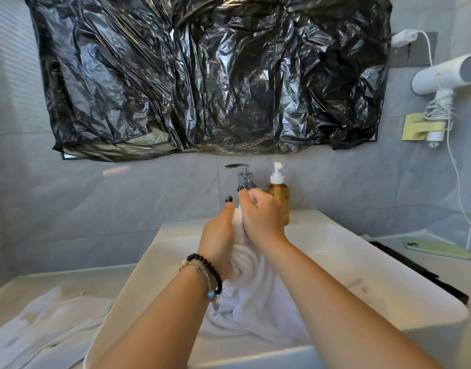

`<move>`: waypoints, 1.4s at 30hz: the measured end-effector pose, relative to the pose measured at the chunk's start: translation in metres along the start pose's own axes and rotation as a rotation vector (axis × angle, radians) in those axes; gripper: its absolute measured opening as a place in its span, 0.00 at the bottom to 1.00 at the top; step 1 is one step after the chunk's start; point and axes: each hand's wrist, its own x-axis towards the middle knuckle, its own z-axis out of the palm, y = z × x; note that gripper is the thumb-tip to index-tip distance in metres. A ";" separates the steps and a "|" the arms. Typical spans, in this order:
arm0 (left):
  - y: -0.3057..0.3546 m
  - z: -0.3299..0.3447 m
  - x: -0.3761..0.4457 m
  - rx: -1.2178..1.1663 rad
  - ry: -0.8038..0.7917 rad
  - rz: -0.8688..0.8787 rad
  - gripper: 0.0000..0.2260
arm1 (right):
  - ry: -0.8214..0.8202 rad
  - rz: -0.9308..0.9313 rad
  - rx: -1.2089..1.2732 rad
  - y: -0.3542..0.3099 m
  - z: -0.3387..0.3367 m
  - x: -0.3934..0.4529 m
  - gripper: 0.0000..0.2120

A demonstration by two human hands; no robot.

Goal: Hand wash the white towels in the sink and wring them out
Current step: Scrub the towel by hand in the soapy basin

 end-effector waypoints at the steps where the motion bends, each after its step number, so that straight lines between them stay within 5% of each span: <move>1: 0.002 -0.002 0.001 -0.034 0.021 0.021 0.23 | -0.009 0.013 0.003 -0.005 0.002 -0.003 0.24; 6: 0.011 -0.019 0.008 -0.184 -0.009 0.056 0.18 | -0.220 -0.017 0.000 -0.026 0.009 -0.041 0.27; 11: 0.006 -0.004 -0.005 -0.238 -0.131 -0.030 0.06 | -0.124 0.224 -0.057 -0.021 0.016 0.013 0.20; 16: 0.004 -0.033 0.018 -0.287 0.006 -0.072 0.12 | -0.239 0.001 -0.208 -0.025 0.033 -0.038 0.20; 21: 0.003 -0.008 -0.001 -0.321 -0.236 -0.036 0.05 | -0.194 0.244 -0.160 -0.017 0.018 0.016 0.19; 23: 0.004 -0.008 0.003 -0.352 -0.176 -0.038 0.04 | -0.139 0.211 -0.193 -0.020 0.020 0.010 0.18; 27: 0.000 -0.032 0.023 -0.331 -0.104 -0.060 0.20 | -0.246 -0.040 -0.313 -0.027 0.024 -0.041 0.21; 32: 0.001 -0.010 0.010 -0.307 -0.171 0.003 0.05 | -0.159 0.229 -0.181 -0.021 0.011 0.012 0.19; 37: 0.004 -0.032 0.018 -0.274 -0.128 -0.110 0.11 | -0.229 0.014 -0.314 -0.027 0.021 -0.044 0.20; 42: -0.002 -0.007 0.003 -0.039 -0.127 0.030 0.08 | -0.242 0.255 -0.221 0.000 0.010 0.006 0.14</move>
